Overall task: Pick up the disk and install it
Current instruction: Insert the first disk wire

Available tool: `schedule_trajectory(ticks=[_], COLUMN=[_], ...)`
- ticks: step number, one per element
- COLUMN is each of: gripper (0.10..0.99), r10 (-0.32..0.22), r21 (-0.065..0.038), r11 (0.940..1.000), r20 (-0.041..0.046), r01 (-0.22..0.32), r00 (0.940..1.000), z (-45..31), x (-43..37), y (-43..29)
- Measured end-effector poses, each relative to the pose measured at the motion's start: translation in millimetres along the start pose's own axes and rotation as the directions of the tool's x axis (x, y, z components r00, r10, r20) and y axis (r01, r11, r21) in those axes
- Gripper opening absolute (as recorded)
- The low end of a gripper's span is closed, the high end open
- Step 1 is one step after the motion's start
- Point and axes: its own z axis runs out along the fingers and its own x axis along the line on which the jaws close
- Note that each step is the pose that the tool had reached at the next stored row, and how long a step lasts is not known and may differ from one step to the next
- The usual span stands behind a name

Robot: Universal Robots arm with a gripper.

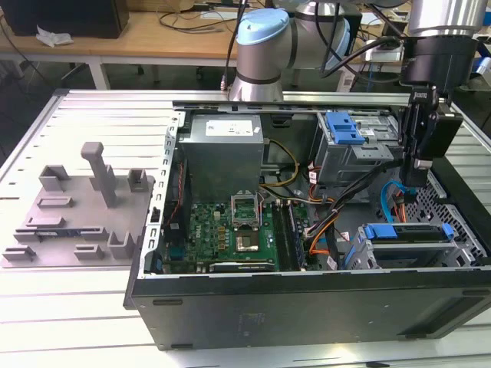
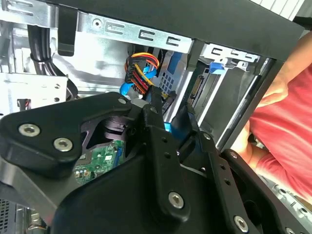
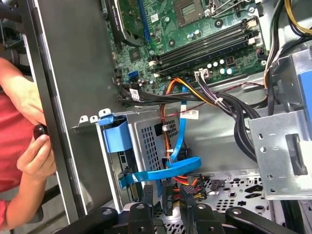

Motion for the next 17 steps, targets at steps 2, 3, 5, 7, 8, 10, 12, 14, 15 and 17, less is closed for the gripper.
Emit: schedule_trajectory(ticks=[2,3,5,7,8,10,12,14,15,17], gripper=[0.353,0.337,0.263,0.263,0.263,0.263,0.263,0.263,0.263,0.180], r10=[0.001,0.001,0.001,0.001,0.002,0.003,0.004,0.004,0.004,0.004], r21=[0.000,0.000,0.001,0.002,0.003,0.006,0.008,0.009,0.009,0.009], r11=[1.0000,1.0000,1.0000,1.0000,1.0000,1.0000,1.0000,1.0000,1.0000,1.0000], r20=[-0.0009,-0.0015,-0.0030,-0.0059,-0.0084,-0.0113,-0.0125,-0.0130,-0.0131,-0.0131], r01=[-0.001,-0.001,-0.001,-0.001,-0.002,-0.003,-0.004,-0.004,-0.004,-0.004], r00=[1.0000,1.0000,1.0000,1.0000,1.0000,0.9999,0.9999,0.9999,0.9999,0.9999], z=[-1.0,-1.7,-2.0,-1.9,-1.9,-1.4,-0.7,0.2,0.5,1.0], x=[-1.9,-3.1,-4.2,-4.7,-4.9,-5.4,-5.8,-6.7,-7.2,-7.9], y=[0.5,0.8,1.1,1.2,1.2,1.1,1.1,1.2,1.4,1.5])
